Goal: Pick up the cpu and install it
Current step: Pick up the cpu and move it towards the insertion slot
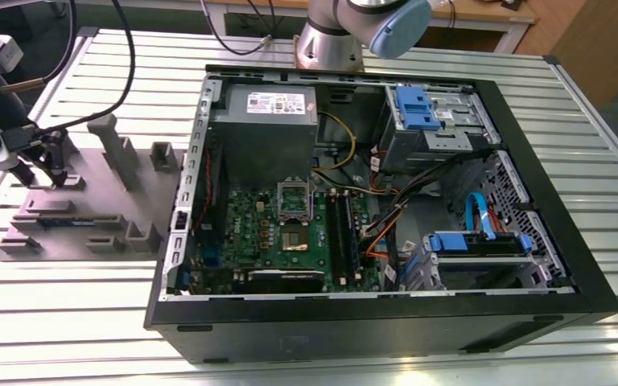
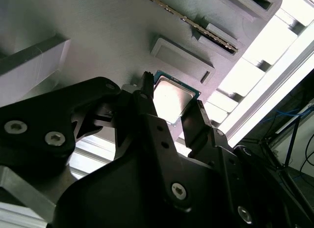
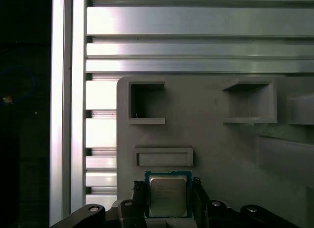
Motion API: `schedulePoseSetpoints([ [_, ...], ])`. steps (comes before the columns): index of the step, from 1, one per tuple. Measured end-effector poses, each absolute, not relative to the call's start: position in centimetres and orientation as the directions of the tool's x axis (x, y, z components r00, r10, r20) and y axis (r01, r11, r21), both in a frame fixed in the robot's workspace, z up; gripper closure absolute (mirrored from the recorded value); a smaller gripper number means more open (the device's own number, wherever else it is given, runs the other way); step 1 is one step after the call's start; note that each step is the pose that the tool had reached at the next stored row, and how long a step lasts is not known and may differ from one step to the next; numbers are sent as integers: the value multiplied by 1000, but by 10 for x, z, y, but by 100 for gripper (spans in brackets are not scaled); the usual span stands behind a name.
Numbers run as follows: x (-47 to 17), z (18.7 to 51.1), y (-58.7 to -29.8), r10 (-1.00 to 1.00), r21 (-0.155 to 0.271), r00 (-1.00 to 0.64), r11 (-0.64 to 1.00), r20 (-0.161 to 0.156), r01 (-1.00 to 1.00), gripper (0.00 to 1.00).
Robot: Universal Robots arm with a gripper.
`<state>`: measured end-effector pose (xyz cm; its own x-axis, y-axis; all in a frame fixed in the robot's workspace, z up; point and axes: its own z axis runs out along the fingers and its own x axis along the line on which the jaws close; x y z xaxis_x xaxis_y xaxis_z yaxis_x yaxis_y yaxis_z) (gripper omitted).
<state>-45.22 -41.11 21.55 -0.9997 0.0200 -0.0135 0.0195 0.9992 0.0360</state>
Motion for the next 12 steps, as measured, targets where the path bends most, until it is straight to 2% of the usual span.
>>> schedulePoseSetpoints([
  [12,-452,219,-411,20,36,-1000,999,-13,20,53],
])
